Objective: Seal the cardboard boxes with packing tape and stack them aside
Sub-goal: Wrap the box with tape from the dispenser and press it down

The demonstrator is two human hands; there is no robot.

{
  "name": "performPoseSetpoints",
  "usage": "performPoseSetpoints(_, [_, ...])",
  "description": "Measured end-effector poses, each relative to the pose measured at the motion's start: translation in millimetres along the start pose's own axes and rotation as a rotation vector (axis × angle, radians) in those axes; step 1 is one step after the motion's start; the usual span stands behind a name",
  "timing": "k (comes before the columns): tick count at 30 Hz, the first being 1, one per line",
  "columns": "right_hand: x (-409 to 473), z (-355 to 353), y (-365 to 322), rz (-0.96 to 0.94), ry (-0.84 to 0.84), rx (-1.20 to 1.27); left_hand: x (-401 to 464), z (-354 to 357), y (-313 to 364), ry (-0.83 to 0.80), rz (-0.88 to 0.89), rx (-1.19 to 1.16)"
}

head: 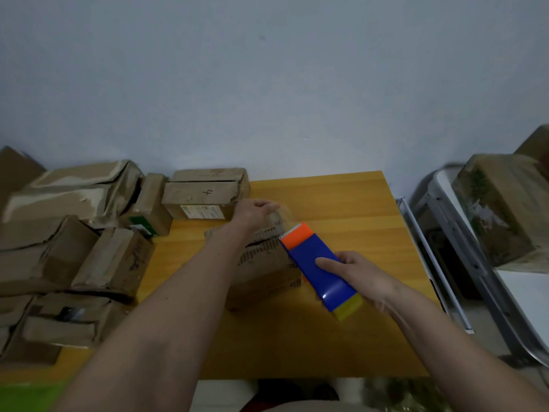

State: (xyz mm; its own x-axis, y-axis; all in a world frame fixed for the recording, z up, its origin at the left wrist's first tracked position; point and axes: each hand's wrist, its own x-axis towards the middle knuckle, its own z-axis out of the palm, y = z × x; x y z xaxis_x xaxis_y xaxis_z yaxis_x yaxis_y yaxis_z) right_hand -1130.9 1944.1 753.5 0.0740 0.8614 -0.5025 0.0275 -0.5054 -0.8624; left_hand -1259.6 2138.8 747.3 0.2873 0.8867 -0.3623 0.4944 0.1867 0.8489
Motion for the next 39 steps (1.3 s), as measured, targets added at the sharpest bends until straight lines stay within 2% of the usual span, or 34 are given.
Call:
performPoseSetpoints(9, [24.3,9.3,-26.7,0.141,0.097,-0.005,40.3,-0.1,-2.6,-0.105,0.055,0.117])
performPoseSetpoints(15, [42.0,12.6,-35.9,0.18,0.061,0.059,66.9,-3.0,-12.5,-0.134,0.025,0.097])
performPoseSetpoints(21, [55.5,13.8,-46.6,0.209,0.084,0.139,90.7,3.0,-23.3,-0.135,0.046,0.207])
performPoseSetpoints(37, [92.1,17.4,-57.3,0.294,0.224,0.035,121.5,15.2,-42.8,-0.125,0.02,0.459])
performPoseSetpoints(39, [93.2,16.1,-57.9,0.295,0.225,0.029,118.4,15.9,-37.9,-0.141,-0.002,0.569])
